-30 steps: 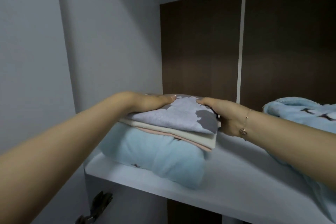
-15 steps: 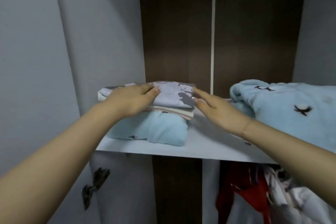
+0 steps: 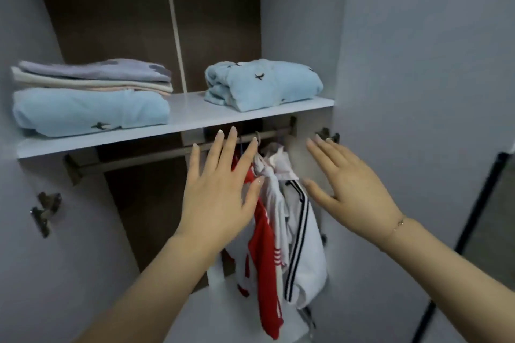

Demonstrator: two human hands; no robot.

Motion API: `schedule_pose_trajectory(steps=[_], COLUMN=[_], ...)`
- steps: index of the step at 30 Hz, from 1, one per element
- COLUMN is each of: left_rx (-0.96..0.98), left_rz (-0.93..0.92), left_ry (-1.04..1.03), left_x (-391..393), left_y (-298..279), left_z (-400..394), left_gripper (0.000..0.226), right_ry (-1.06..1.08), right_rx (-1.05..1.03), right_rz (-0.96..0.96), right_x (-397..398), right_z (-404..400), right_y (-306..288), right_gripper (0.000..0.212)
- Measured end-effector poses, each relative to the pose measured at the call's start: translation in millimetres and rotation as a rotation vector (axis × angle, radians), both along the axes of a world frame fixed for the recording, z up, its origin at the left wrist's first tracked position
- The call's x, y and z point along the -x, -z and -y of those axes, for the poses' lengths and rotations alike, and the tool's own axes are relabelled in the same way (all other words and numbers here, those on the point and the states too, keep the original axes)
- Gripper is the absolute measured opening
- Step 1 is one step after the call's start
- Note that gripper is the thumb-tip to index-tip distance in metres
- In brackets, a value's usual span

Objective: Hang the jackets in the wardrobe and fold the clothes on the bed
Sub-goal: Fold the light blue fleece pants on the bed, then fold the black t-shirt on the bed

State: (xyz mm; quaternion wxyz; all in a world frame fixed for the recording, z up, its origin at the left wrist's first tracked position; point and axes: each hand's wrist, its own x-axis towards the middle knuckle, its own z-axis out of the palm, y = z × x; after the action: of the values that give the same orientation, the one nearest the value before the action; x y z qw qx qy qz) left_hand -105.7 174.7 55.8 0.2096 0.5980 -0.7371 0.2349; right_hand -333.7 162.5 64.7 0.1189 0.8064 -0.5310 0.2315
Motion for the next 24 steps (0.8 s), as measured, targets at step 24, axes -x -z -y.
schedule_pose_trajectory(steps=[24], left_rx=[-0.351], left_rz=[0.158], left_ry=[1.404], left_x=[636], left_y=[142], left_z=[-339], left_gripper=[0.063], right_ry=[1.378], right_rx=[-0.270], right_rz=[0.080], right_x=[464], right_z=[-568], right_y=[160], right_gripper=[0.063])
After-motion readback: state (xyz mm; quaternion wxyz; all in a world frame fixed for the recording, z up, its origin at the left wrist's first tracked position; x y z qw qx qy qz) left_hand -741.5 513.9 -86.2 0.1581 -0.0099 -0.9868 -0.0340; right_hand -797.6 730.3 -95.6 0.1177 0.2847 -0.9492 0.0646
